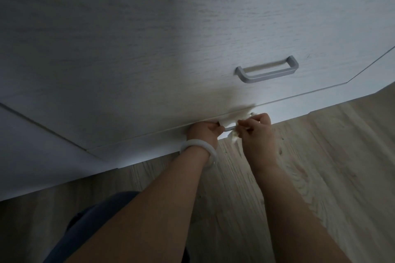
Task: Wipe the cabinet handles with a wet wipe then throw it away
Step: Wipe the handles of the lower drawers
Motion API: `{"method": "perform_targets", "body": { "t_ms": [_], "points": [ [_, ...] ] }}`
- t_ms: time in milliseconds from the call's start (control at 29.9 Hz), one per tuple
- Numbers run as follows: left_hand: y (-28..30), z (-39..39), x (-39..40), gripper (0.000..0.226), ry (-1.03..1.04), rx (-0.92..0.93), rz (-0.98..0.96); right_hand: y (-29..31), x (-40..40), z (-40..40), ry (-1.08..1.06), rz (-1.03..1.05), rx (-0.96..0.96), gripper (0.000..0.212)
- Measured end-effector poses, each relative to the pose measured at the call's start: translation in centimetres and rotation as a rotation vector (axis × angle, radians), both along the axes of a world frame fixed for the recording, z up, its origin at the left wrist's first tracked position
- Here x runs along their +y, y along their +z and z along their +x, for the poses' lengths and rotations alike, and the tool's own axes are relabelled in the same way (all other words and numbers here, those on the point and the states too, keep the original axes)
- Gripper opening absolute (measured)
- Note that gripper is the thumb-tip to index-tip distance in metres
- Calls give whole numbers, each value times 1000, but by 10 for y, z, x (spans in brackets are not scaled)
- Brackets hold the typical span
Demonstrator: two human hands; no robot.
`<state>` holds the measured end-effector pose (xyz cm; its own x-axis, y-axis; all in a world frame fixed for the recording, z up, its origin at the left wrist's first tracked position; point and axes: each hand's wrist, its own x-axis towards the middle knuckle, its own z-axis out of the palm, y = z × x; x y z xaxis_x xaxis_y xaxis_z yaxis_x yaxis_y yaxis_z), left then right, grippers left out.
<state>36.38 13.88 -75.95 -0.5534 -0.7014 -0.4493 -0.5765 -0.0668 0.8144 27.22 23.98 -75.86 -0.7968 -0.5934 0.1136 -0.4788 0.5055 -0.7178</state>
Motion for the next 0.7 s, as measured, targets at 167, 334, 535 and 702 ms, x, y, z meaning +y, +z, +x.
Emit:
{"method": "perform_targets", "body": {
  "t_ms": [167, 334, 535, 702],
  "points": [
    [1, 0, -1, 29, -37, -33, -23, 0, 5, -17, -12, -51, -49, 10],
    [3, 0, 2, 29, -18, -23, -31, -4, 3, -8, -90, -77, -93, 13],
    [3, -1, 1, 30, -39, -51, -68, -4, 4, -12, -85, -111, -153, 12],
    [2, -2, -2, 29, -48, -32, -42, -12, -6, 15, -15, -179, -227, 13]
  ]
}}
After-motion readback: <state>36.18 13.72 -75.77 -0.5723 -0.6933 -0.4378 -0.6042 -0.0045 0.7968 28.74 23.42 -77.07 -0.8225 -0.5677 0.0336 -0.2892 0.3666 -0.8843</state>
